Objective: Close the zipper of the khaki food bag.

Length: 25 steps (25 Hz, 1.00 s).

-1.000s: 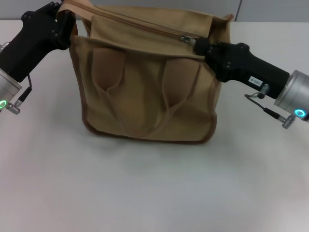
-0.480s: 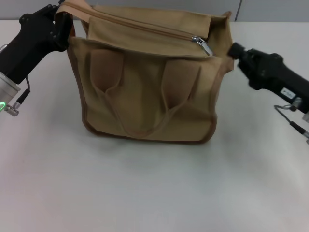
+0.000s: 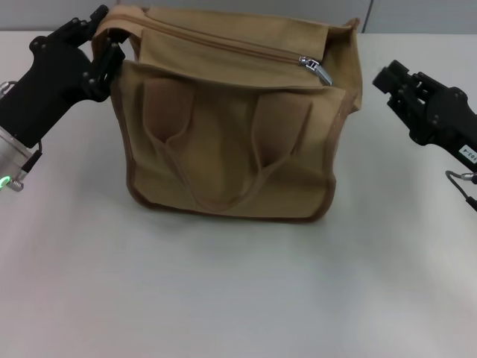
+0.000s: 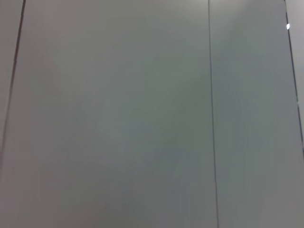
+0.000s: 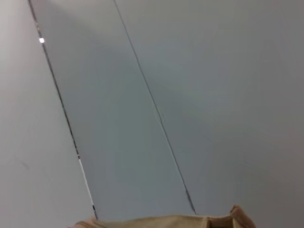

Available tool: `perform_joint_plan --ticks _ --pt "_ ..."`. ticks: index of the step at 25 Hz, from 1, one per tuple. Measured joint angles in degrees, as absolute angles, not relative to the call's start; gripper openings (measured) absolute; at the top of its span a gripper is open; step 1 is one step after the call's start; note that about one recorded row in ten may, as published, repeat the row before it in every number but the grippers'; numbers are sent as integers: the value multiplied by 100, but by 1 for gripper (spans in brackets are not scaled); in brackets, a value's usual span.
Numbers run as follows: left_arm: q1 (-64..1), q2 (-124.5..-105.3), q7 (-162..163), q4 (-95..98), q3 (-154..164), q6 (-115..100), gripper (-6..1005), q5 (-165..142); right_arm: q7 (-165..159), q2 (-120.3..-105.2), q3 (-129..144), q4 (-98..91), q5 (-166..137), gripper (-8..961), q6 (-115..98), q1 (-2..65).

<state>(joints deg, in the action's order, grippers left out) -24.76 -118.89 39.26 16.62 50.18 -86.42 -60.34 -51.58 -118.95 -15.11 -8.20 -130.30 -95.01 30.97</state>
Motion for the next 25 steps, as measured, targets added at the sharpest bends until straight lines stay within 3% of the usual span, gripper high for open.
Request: perform_joint_plan --ticks 1,9,14,17,25 --pt "-2445 -11882 3926 1671 5015 -8623 93 -6040 -5058 -11896 -1501 -797 -13029 139 -9505 3104" --pt "-1615 -11847 4363 2282 4654 -8619 419 -6009 -4510 -11924 -1525 -602 -13024 410 -9507 3125" --pt "-1334 -11832 4367 2309 4461 -8871 626 -6032 -4515 -11926 -1546 -559 -13024 636 -9521 3106" --pt "-1134 -11780 4394 2460 4588 -9003 750 -6444 -4530 -11926 -1517 -517 -13031 638 -9592 3067" --pt "-1029 -11558 4946 2727 4937 -10204 811 -8691 -4521 -11903 -170 -1109 -13451 642 -10646 3005"
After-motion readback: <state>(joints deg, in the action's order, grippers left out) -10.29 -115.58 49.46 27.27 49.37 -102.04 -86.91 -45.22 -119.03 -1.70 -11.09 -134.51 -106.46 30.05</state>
